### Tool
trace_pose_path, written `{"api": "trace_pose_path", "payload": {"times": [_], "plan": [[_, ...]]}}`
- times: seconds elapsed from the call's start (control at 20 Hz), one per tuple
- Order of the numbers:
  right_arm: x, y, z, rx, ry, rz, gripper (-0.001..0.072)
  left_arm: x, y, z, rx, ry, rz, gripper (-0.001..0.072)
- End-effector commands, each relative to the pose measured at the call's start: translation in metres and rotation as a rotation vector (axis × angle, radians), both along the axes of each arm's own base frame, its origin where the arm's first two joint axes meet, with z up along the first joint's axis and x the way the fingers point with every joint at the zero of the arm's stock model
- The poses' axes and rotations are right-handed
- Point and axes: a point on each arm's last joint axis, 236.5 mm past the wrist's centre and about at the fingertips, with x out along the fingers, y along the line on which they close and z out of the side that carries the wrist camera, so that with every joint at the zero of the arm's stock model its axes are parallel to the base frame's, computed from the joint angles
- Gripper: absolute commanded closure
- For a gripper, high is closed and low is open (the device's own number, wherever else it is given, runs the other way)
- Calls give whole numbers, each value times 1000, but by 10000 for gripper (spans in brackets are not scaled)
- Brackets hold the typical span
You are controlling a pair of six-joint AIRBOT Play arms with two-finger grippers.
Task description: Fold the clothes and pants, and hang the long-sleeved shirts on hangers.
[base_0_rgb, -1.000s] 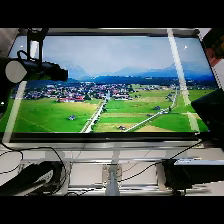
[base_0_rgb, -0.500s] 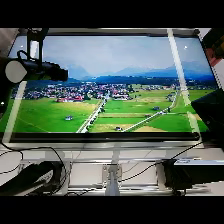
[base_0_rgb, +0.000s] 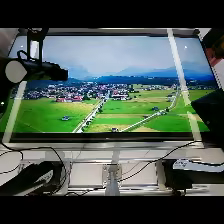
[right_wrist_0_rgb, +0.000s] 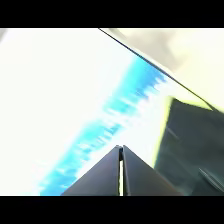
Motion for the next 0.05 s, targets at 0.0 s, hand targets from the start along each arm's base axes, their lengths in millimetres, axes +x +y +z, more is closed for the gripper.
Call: {"api": "trace_pose_path", "payload": {"times": [0.0], "plan": [[40,63,43,-195,-65,222,685,0,0,0,1,1,0,669]]}}
